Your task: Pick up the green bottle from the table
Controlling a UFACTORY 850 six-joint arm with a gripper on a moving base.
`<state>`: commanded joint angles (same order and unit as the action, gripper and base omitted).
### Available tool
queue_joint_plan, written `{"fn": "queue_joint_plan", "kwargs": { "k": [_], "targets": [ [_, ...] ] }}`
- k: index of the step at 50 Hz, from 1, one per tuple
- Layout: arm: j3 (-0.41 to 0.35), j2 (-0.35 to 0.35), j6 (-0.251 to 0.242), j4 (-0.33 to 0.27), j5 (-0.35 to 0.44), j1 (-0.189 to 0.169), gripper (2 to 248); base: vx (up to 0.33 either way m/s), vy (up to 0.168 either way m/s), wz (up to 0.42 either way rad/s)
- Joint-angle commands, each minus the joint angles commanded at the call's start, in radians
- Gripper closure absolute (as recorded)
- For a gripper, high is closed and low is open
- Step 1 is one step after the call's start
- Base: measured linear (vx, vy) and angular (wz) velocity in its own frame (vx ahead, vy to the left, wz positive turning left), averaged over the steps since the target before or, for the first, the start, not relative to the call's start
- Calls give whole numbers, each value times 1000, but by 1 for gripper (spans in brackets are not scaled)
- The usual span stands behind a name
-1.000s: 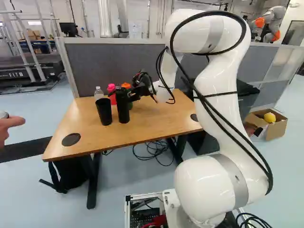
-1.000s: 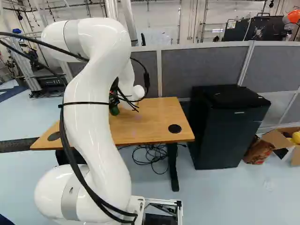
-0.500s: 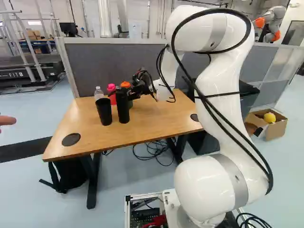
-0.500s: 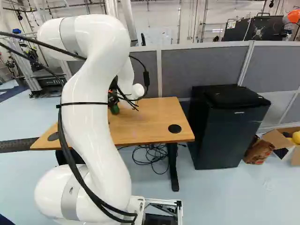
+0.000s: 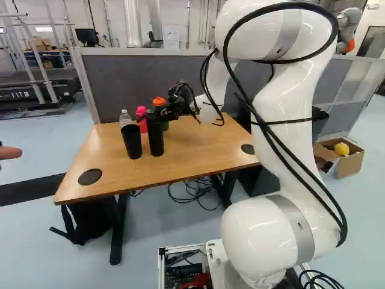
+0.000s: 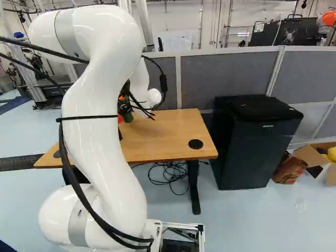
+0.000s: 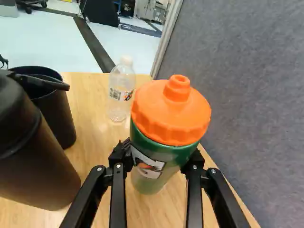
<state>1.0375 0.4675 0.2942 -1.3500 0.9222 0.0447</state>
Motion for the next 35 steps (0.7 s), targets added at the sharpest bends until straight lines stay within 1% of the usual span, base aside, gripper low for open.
{"fn": "queue_joint_plan", "kwargs": {
  "k": [35],
  "targets": [
    [-45, -115, 0, 0, 0, -54, 137, 0, 0, 0]
  ]
}}
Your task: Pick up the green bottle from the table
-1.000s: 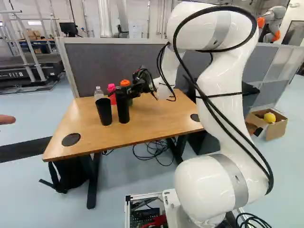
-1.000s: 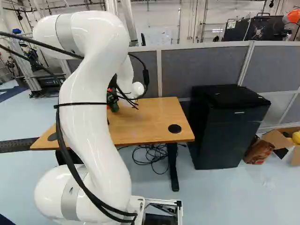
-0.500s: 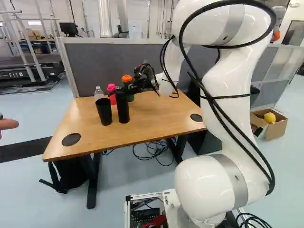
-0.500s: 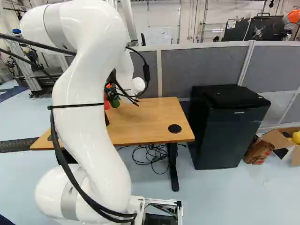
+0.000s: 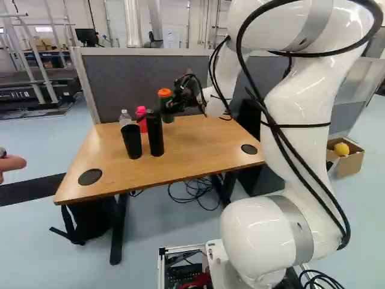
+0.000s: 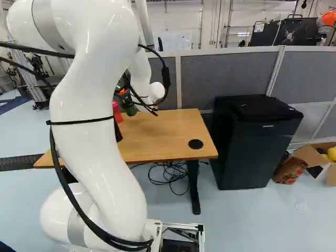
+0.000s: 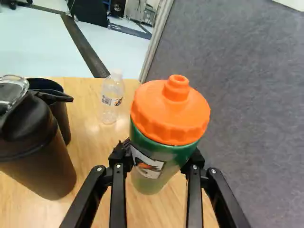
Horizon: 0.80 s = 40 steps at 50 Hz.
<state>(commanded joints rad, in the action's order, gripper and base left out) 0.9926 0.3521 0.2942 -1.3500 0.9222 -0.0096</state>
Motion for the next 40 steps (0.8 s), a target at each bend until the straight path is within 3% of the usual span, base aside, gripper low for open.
{"fn": "queue_joint_plan", "kwargs": {
  "k": [40],
  "targets": [
    [-32, -119, 0, 0, 0, -66, 137, 0, 0, 0]
  ]
}}
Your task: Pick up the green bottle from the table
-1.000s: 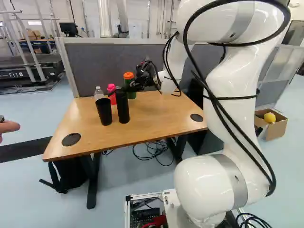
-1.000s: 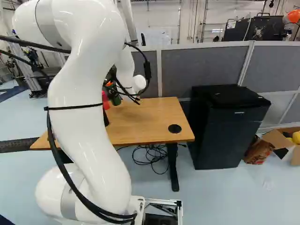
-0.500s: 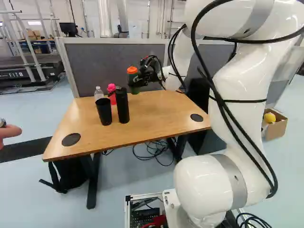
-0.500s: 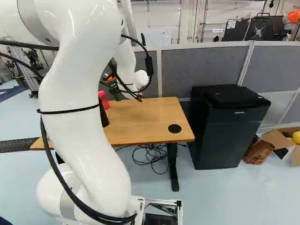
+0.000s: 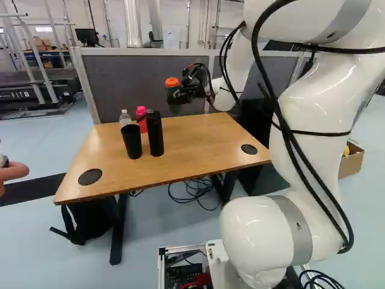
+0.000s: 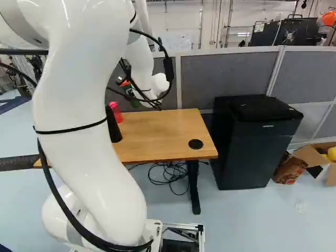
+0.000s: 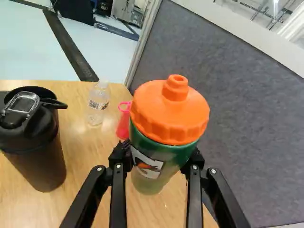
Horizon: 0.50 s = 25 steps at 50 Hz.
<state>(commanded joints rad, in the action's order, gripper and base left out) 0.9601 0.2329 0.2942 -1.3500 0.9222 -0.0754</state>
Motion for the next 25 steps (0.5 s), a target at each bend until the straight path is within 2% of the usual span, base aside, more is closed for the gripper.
{"fn": "queue_joint_plan", "kwargs": {
  "k": [25],
  "targets": [
    [-29, -30, 0, 0, 0, -43, 137, 0, 0, 0]
  ]
}}
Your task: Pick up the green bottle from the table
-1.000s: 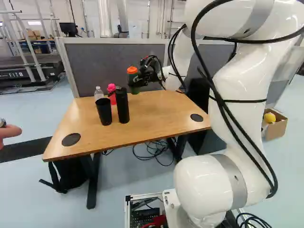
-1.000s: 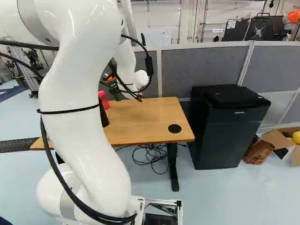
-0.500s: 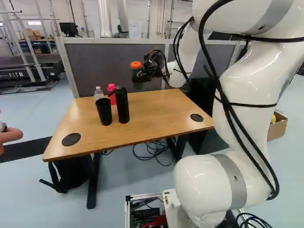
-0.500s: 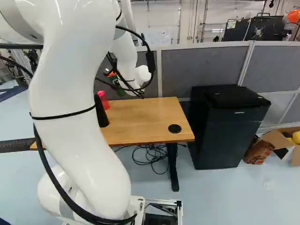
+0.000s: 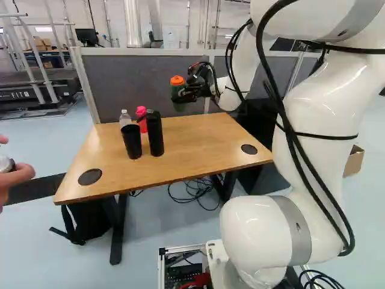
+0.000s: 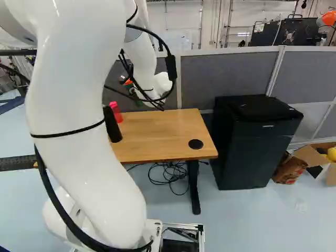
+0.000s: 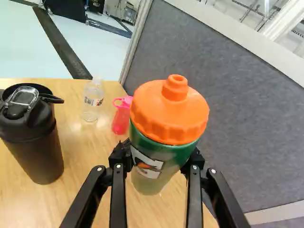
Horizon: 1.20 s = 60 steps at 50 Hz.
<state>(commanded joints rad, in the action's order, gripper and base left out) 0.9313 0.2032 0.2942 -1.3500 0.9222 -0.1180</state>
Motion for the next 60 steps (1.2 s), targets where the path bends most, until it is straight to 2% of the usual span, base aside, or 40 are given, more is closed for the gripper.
{"fn": "queue_joint_plan", "kwargs": {
  "k": [31, 60],
  "targets": [
    [-20, -13, -6, 26, -1, -4, 137, 0, 0, 0],
    [-94, -55, -31, 144, -5, 7, 137, 0, 0, 0]
  ]
}}
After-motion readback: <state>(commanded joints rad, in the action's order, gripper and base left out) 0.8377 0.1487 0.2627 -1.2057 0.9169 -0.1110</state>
